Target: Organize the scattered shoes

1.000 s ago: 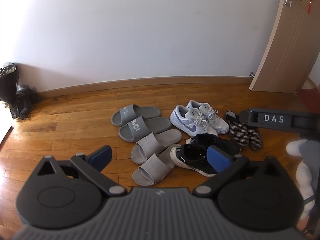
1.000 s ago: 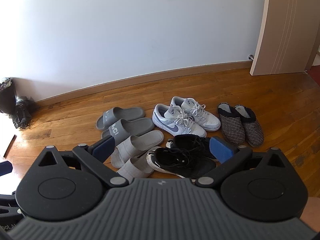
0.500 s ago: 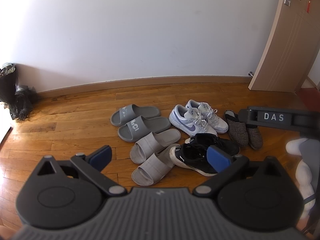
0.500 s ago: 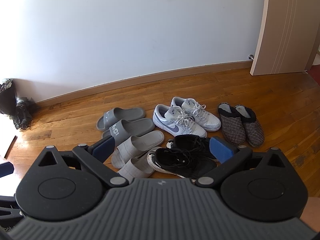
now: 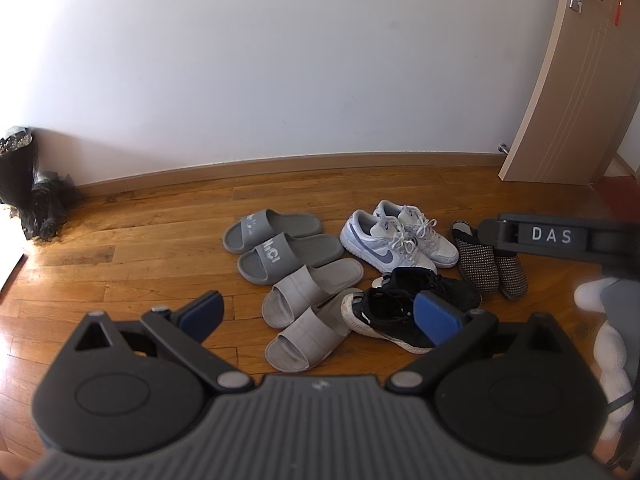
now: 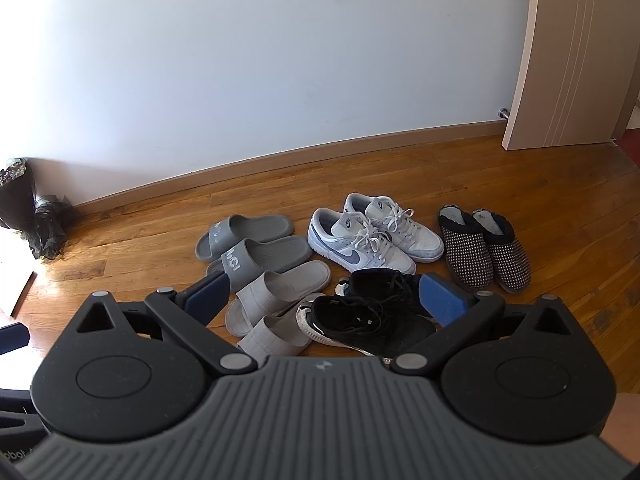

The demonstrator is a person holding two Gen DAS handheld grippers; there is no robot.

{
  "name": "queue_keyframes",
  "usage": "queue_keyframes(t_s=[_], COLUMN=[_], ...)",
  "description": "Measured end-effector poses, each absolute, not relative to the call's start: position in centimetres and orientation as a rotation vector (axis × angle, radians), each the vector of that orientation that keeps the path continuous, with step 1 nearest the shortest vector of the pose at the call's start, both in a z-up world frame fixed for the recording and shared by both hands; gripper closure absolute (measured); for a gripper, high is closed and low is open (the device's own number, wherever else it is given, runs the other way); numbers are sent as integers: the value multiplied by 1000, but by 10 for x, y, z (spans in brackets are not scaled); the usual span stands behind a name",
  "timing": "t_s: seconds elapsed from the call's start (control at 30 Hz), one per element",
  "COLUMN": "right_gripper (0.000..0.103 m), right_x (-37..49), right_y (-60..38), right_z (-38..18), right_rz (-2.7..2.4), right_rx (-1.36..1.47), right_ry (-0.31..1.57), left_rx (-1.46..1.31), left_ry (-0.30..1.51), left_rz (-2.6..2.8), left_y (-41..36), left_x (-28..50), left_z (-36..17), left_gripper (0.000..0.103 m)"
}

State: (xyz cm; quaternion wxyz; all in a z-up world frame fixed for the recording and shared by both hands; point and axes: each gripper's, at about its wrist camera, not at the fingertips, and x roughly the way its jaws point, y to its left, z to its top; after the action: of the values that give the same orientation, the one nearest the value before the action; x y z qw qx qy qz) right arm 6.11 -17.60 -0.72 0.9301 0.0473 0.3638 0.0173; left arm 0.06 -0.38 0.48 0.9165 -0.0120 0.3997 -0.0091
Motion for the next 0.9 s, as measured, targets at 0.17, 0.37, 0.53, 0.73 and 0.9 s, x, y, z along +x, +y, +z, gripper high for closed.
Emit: queue_keyframes(t_s=[0.17, 0.37, 0.53, 0.73, 0.9], right_gripper=[1, 1, 1, 1, 1], right_x=[59, 60, 59, 60, 59], right_y=[-175, -174, -173, -176, -177], right_z=[-7, -7, -8, -7, -11], right_rz=[38, 43, 47, 35, 31], right_rx=[98, 100, 104, 126, 163], right_ry=[747, 746, 745, 723, 680], left_rx=[-21, -23, -26, -28, -32], left_ry=[818, 809, 801, 798, 767], left_rz=[-23, -28, -32, -23, -37], left_y=[-1, 0, 0, 3, 5], left_x=[-1, -3, -5, -3, -8], left_z=[4, 5, 7, 6, 11], left_gripper=[0, 0, 0, 0, 0])
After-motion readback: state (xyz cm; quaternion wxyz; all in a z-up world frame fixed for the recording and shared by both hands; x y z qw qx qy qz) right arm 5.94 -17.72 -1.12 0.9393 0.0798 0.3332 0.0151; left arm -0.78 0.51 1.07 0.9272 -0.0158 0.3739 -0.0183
